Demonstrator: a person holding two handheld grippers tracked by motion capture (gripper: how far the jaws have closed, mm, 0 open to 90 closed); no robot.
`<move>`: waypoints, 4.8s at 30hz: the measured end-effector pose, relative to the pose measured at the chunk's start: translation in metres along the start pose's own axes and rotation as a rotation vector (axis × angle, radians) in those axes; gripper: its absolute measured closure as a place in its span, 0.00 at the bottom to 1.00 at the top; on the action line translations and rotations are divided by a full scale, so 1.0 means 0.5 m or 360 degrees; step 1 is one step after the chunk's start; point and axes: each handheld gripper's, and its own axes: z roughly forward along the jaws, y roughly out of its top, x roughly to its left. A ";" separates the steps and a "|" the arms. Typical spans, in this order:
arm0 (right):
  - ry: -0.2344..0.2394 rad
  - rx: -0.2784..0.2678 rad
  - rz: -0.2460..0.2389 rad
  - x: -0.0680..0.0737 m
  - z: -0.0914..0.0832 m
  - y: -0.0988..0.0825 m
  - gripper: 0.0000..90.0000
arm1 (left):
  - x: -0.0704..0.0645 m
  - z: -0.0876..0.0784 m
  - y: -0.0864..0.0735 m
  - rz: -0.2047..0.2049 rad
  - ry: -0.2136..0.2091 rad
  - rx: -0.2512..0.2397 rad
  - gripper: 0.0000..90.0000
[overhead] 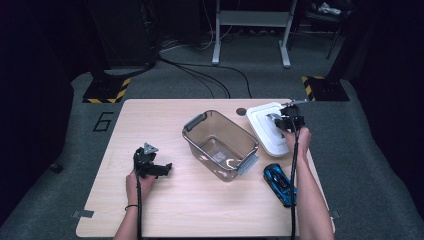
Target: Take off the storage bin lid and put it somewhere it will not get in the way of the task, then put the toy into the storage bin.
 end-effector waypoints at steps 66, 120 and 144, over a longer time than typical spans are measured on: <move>0.0326 0.0177 -0.0204 0.079 -0.116 -0.131 0.01 | 0.000 -0.001 0.000 0.0002 -0.0002 0.0009 0.01; 0.0323 0.0409 -0.0295 0.131 -0.085 -0.235 0.26 | -0.001 -0.001 0.000 -0.0005 0.0002 0.0002 0.01; 0.0412 0.0256 -0.0194 0.101 -0.129 -0.226 0.27 | -0.001 -0.001 0.000 -0.0005 0.0002 0.0002 0.01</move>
